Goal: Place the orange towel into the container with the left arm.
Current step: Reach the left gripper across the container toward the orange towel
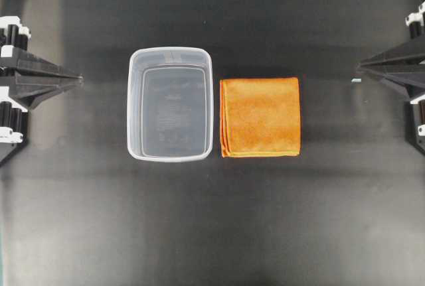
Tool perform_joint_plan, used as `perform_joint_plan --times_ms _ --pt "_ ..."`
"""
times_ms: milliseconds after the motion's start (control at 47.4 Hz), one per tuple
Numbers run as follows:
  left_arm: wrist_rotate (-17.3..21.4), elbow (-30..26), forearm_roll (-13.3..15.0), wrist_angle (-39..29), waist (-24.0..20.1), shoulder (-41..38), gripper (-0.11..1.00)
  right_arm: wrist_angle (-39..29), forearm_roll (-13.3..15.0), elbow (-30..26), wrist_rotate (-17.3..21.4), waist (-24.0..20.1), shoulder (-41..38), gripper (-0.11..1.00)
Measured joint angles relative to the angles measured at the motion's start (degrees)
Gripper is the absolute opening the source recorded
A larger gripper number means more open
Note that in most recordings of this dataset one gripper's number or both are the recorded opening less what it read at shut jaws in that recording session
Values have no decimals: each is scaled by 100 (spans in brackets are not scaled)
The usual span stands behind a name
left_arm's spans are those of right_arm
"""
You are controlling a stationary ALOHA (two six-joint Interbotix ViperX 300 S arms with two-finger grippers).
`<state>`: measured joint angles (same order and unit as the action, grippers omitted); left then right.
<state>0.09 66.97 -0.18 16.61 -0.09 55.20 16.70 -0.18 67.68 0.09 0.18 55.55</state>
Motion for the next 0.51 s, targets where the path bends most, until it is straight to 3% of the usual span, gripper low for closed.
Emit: perform_joint_plan --times_ms 169,506 --pt "-105 -439 -193 -721 -79 -413 0 0 -44 9 53 0 26 -1" --pt "-35 -2171 -220 -2584 -9 -2039 0 -123 -62 26 343 35 0 -1"
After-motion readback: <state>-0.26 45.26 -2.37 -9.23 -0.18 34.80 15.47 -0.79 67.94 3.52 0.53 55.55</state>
